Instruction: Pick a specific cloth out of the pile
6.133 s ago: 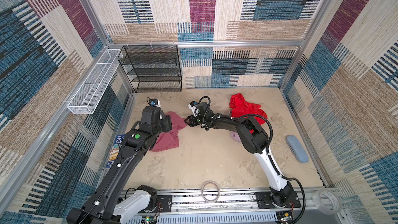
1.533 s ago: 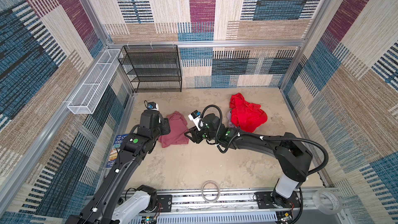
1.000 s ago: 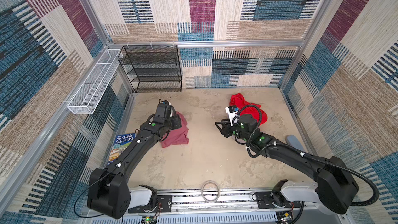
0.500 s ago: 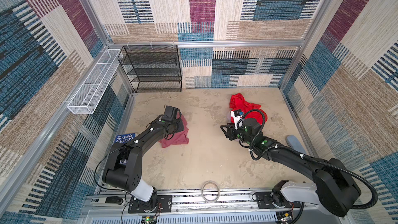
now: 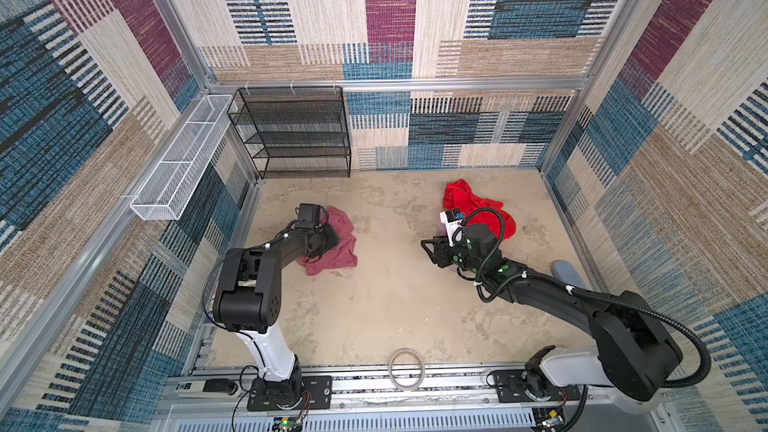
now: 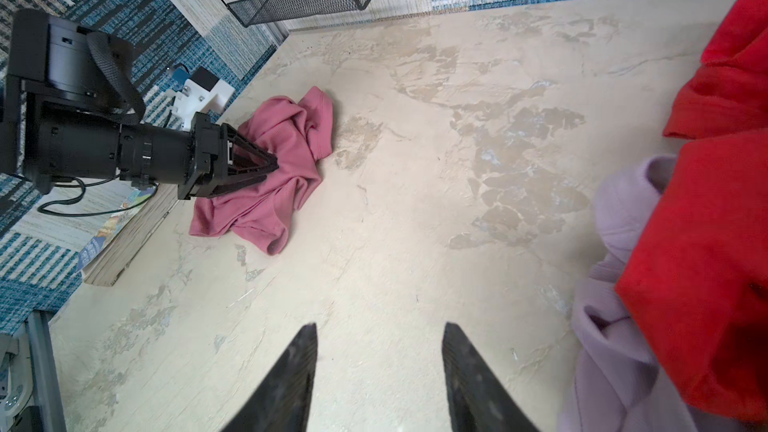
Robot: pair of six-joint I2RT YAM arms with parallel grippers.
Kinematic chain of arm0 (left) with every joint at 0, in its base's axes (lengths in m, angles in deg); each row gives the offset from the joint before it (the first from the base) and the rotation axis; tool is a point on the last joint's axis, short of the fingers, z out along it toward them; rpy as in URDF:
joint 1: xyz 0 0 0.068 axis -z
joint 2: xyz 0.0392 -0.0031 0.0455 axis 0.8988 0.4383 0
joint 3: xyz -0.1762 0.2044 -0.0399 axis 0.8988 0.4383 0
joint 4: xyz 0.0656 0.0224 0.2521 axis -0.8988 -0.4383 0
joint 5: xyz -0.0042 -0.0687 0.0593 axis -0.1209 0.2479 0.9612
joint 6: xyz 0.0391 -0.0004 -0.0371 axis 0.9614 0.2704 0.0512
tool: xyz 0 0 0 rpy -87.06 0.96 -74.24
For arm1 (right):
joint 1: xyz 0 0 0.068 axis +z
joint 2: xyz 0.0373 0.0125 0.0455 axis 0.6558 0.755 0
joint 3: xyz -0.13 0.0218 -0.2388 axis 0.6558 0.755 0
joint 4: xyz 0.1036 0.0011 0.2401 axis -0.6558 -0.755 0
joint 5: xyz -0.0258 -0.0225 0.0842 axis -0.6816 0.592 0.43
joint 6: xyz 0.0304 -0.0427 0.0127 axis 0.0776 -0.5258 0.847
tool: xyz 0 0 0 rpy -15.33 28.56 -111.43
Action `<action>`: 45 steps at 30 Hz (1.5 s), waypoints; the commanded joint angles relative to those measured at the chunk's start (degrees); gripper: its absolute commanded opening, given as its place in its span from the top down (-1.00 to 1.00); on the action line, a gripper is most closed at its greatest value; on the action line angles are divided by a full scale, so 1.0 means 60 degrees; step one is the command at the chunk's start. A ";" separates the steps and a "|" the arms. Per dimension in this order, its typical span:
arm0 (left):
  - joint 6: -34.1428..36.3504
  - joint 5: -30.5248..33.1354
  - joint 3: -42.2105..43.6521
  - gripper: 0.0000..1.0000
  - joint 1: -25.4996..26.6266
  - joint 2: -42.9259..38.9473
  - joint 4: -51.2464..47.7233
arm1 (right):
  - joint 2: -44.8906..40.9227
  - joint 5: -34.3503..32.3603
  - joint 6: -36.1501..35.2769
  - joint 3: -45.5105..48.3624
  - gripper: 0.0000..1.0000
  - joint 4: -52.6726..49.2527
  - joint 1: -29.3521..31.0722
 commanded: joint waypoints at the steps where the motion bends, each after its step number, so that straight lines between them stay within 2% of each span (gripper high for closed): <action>1: -0.0099 -0.0150 -0.0353 0.25 -0.0407 0.0478 -0.0302 | 0.0297 0.0052 0.0037 -0.0366 -0.04 0.0033 -0.0032; 7: -0.0478 -0.0678 -0.1001 0.26 -0.1242 0.1246 0.0099 | 0.0935 0.0090 0.0025 -0.0984 -0.04 -0.0169 -0.0050; 11: -0.0449 -0.0855 -0.1458 0.29 -0.1419 0.1536 0.0002 | 0.1306 0.0010 -0.0005 -0.1265 -0.04 -0.0218 -0.0065; 15: -0.0468 -0.0619 -0.1464 0.28 -0.1553 0.1485 0.0119 | 0.1578 0.0192 0.0001 -0.1609 -0.03 -0.0338 -0.0061; 19: -0.0615 -0.0921 -0.1391 0.28 -0.1772 0.1422 0.0386 | 0.1705 0.0159 0.0002 -0.1821 -0.03 -0.0393 -0.0063; 23: -0.0428 -0.0930 -0.1159 0.27 -0.1642 0.0877 0.0634 | 0.1708 0.0128 -0.0076 -0.1845 -0.03 -0.0306 -0.0065; 29: 0.0253 0.0118 -0.0415 0.24 -0.1161 -0.0872 0.0524 | 0.1557 0.0148 -0.0165 -0.1921 -0.03 -0.0278 -0.0065; 32: 0.0609 0.0611 -0.0044 0.21 -0.0807 -0.1807 0.0323 | 0.1422 -0.0302 -0.0325 -0.1959 -0.03 -0.0382 -0.0089; 35: 0.1343 0.1414 0.0435 0.04 -0.0248 -0.2764 0.0298 | 0.1017 -0.0765 -0.0603 -0.1715 -0.04 -0.0218 -0.0292; 37: 0.1829 0.2300 0.0727 -0.14 0.0196 -0.3306 0.0296 | 0.0545 -0.0994 -0.0781 -0.1323 -0.38 0.0109 -0.0651; 39: 0.2239 0.2713 0.0942 -0.83 0.0467 -0.3710 0.0310 | 0.0134 -0.1368 -0.0965 -0.1079 -0.62 0.0126 -0.1119; 40: 0.2356 0.2843 0.1052 -0.98 0.0526 -0.3839 0.0351 | 0.0008 -0.1471 -0.1052 -0.1024 -0.77 0.0068 -0.1314; 42: 0.2594 0.3054 0.1360 -0.98 0.0581 -0.4103 0.0651 | -0.0490 -0.1713 -0.1320 -0.0667 -0.89 0.0194 -0.1954; 45: 0.2885 0.3659 0.1702 -0.99 0.0584 -0.4336 0.0960 | -0.1014 -0.2428 -0.1451 0.0047 -0.96 0.0866 -0.2792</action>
